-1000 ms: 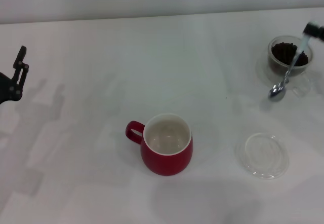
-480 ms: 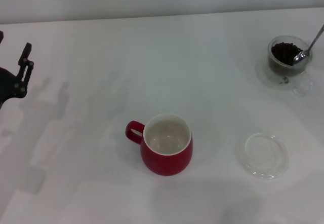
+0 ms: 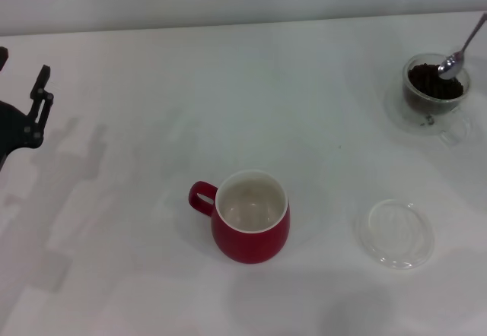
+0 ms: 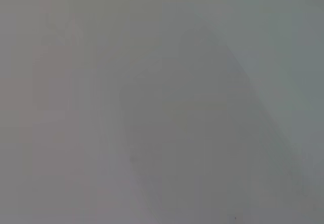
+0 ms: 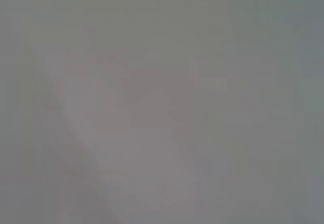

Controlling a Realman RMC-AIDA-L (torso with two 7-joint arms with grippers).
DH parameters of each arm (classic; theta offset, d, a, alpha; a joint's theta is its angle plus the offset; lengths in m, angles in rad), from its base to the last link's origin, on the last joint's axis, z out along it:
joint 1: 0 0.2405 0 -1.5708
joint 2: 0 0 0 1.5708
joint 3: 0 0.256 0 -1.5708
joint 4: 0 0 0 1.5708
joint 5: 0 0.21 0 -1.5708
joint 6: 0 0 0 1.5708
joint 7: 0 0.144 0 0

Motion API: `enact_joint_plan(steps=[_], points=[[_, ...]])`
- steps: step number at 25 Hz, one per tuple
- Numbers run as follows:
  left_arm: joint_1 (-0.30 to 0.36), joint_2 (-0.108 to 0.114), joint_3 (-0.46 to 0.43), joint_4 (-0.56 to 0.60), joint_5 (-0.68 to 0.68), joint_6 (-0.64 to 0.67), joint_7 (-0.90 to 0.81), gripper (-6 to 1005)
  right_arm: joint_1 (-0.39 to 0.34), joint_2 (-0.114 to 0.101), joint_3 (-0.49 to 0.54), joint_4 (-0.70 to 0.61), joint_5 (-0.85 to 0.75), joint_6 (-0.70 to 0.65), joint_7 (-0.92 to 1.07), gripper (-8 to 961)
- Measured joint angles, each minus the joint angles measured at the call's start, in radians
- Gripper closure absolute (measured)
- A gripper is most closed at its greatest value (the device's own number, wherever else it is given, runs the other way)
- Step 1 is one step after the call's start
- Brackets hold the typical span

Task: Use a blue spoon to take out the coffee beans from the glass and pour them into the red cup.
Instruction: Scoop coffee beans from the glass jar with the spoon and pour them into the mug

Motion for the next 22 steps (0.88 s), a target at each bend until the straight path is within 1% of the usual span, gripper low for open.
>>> enact_joint_plan(steps=[6, 14, 22], points=[[0.012, 0.000, 0.000, 0.005, 0.000, 0.000, 0.000, 508, 0.012, 0.016, -0.007, 0.000, -0.001, -0.024, -0.090, 807], [0.016, 0.000, 0.000, 0.006, -0.002, 0.000, 0.000, 509, 0.011, 0.023, -0.007, 0.000, -0.001, -0.040, -0.200, 807], [0.011, 0.000, 0.000, 0.006, -0.005, 0.000, 0.001, 508, 0.010, 0.028, -0.007, 0.009, -0.006, -0.075, -0.236, 808]])
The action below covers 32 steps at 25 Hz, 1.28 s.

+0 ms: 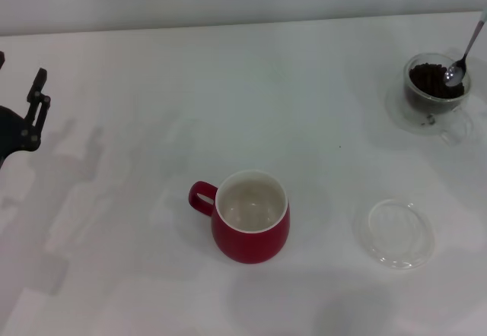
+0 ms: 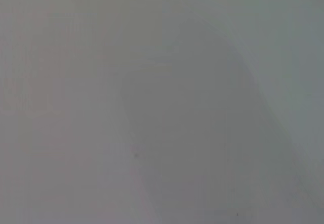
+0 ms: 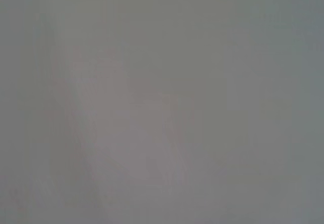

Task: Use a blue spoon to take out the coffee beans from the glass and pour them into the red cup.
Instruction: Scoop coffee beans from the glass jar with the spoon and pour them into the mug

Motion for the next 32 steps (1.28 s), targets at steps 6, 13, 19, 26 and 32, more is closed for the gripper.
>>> enact_joint_plan(steps=[6, 13, 19, 26, 32], points=[[-0.002, 0.000, 0.000, 0.000, -0.001, 0.000, 0.000, 509, 0.000, 0.016, 0.000, 0.002, 0.003, -0.044, 0.008, 807], [-0.003, 0.000, -0.002, 0.000, -0.001, 0.000, -0.001, 509, -0.001, 0.022, 0.006, 0.002, 0.005, -0.050, 0.113, 807], [-0.003, 0.001, -0.002, 0.000, -0.001, -0.002, 0.000, 508, -0.007, 0.023, 0.009, 0.004, 0.006, -0.071, 0.239, 808], [-0.006, 0.002, 0.000, 0.000, -0.001, -0.011, 0.002, 508, -0.002, 0.021, 0.011, 0.052, 0.010, -0.134, 0.323, 808], [-0.006, 0.002, 0.000, 0.000, -0.001, -0.011, 0.002, 508, -0.003, 0.020, 0.011, 0.082, 0.060, -0.165, 0.335, 808]])
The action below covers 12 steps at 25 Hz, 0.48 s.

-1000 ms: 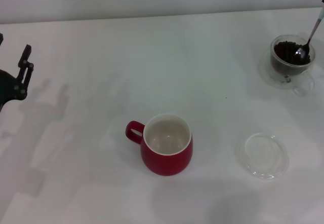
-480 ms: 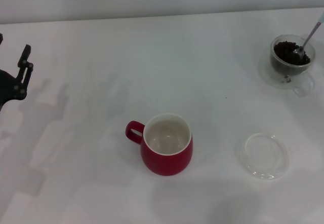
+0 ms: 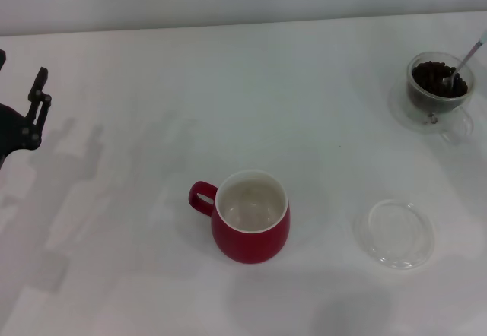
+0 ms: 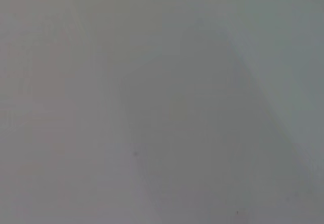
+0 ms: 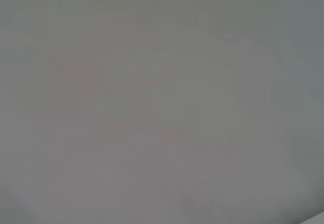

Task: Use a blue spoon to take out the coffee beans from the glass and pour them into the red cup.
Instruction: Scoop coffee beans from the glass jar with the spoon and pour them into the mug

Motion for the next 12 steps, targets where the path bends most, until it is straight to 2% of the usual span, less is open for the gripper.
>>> enact_joint_plan(steps=[4, 12], points=[[0.000, 0.000, 0.000, 0.000, 0.000, 0.000, 0.000, 509, 0.000, -0.009, 0.000, 0.024, 0.020, 0.000, 0.027, 808], [0.000, 0.000, 0.000, 0.000, 0.000, 0.000, -0.002, 509, -0.008, -0.008, 0.000, 0.033, 0.053, 0.004, 0.067, 807]])
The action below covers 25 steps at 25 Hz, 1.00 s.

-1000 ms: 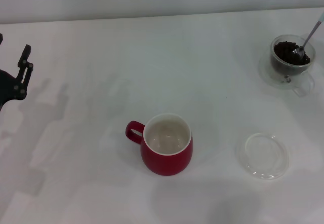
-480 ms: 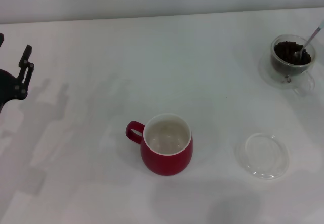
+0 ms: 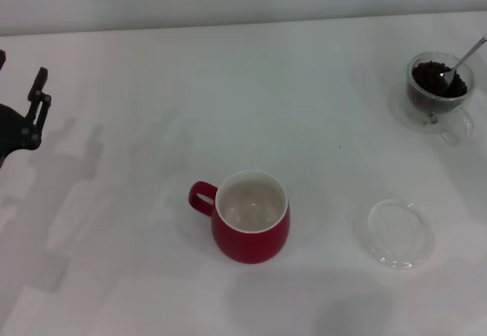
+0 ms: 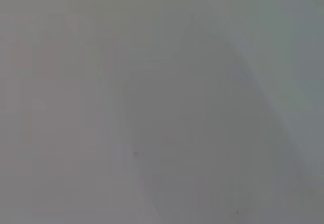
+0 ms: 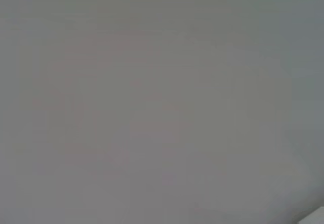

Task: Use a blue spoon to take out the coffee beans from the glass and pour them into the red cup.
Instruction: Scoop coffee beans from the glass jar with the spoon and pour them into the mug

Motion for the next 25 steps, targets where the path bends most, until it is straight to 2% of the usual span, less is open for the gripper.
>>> enact_joint_plan(steps=[5, 25], points=[[0.000, 0.000, 0.000, 0.000, 0.000, 0.000, 0.001, 510, -0.010, -0.006, 0.000, 0.018, 0.029, 0.002, 0.017, 807], [0.006, -0.002, 0.000, 0.000, 0.000, -0.024, -0.002, 508, -0.036, -0.006, 0.002, 0.059, 0.093, 0.006, 0.092, 807]])
